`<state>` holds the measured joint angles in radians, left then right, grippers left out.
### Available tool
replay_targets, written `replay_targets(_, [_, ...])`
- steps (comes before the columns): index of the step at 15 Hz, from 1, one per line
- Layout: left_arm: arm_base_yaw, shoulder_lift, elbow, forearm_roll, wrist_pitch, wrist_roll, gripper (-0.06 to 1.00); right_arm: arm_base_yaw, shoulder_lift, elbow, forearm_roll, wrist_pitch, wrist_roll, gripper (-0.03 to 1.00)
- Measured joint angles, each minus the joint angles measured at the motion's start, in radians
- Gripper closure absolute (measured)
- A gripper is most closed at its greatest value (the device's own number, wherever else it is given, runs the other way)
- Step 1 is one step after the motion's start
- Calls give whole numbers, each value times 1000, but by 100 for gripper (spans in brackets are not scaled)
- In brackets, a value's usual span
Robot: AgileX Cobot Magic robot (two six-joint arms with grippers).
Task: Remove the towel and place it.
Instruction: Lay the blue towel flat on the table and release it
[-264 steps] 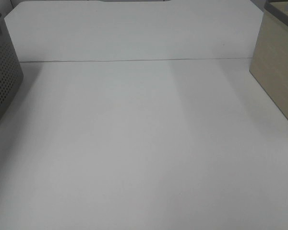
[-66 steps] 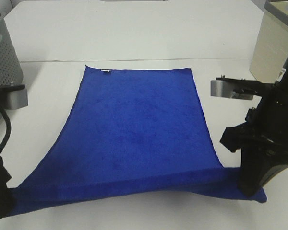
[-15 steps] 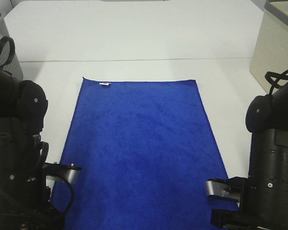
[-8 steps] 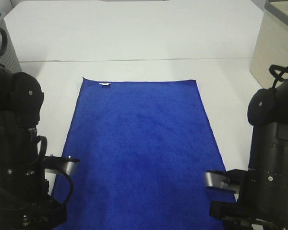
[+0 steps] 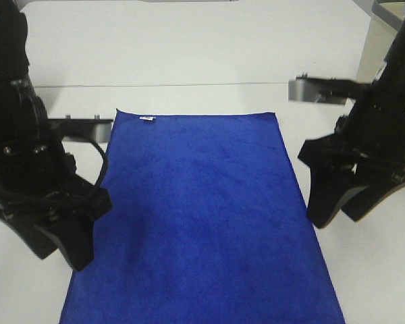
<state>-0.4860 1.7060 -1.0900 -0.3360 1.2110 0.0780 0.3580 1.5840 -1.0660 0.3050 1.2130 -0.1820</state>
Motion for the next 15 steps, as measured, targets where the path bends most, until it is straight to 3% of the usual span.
replay_targets(4, [73,-9,-144,77,2,-26,41,-2,-60,-111,-149,-126,197,38])
replay_targets(8, [241,2,-278,98,2,-26,41,-45,36,-300,-208,-159,232,38])
replay_targets(11, [321,56,-389,99,-36,-7,41,-179,166,-449,-123,-151,189,38])
replay_targets(13, [365,177,-528,94,-67,26,41,-278,330,-625,51,-104,64,38])
replay_targets(15, [378,227,-580,86,-68,31,41,-293,383,-679,91,-81,34,38])
